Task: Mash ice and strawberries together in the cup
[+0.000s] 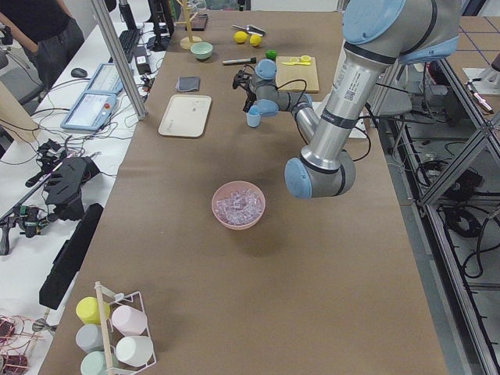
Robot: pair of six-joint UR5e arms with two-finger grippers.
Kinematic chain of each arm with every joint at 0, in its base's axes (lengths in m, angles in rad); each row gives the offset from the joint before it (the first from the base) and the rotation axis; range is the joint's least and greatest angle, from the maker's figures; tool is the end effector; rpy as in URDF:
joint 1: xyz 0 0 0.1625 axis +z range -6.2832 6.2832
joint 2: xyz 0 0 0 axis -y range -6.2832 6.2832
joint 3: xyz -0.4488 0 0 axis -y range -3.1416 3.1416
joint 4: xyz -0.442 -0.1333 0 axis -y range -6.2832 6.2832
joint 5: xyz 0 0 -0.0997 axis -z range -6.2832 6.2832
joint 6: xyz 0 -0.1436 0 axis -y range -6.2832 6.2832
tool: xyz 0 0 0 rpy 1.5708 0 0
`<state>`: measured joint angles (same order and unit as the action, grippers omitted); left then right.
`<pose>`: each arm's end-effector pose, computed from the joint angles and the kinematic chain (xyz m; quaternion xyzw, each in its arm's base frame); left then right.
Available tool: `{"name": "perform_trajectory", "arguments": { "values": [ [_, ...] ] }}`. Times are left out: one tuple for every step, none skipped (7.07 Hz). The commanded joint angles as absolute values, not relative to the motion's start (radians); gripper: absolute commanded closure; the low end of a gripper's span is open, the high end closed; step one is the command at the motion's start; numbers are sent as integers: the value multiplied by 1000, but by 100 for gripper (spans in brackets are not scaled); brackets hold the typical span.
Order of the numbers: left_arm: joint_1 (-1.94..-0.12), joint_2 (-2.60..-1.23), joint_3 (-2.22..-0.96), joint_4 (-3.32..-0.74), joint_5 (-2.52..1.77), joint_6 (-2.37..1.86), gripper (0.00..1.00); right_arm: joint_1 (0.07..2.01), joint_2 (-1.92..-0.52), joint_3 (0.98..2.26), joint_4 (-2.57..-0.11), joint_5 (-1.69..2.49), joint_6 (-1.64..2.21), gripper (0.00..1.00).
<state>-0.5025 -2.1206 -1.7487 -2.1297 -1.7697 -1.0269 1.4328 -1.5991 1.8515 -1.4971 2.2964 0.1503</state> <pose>0.5871 -0.4424 0.1949 0.2294 0.5567 0.0760 0.7948 -0.0372 -0.5442 0.5706 0.0999 -0.3684 -0.0519 0.9228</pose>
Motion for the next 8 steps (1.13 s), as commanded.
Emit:
{"name": "perform_trajectory", "arguments": {
  "values": [
    [-563, -2118, -1781, -2118, -1823, -1022, 3, 1433, -1595, 1852, -1497, 2296, 150, 0],
    [-634, -2093, -1793, -2093, -1927, -1017, 3, 1433, -1595, 1852, -1499, 2298, 150, 0],
    [-705, -2083, -1793, -2092, -2000, -953, 4, 1433, -1595, 1852, -1499, 2298, 152, 0],
    [-747, -2041, -1801, -2092, -2052, -880, 4, 1433, -1595, 1852, -1499, 2299, 152, 0],
    [-799, -2008, -1808, -2092, -2100, -820, 4, 1433, -1595, 1852, -1499, 2299, 152, 0],
    [-848, -1970, -1810, -2092, -2149, -730, 4, 1433, -1598, 1853, -1499, 2313, 152, 0],
    [-903, -1923, -1813, -2094, -2208, -642, 4, 1434, -1603, 1853, -1497, 2319, 152, 0],
    [-948, -1884, -1812, -2095, -2251, -562, 4, 1434, -1606, 1853, -1497, 2322, 152, 0]
  ]
}}
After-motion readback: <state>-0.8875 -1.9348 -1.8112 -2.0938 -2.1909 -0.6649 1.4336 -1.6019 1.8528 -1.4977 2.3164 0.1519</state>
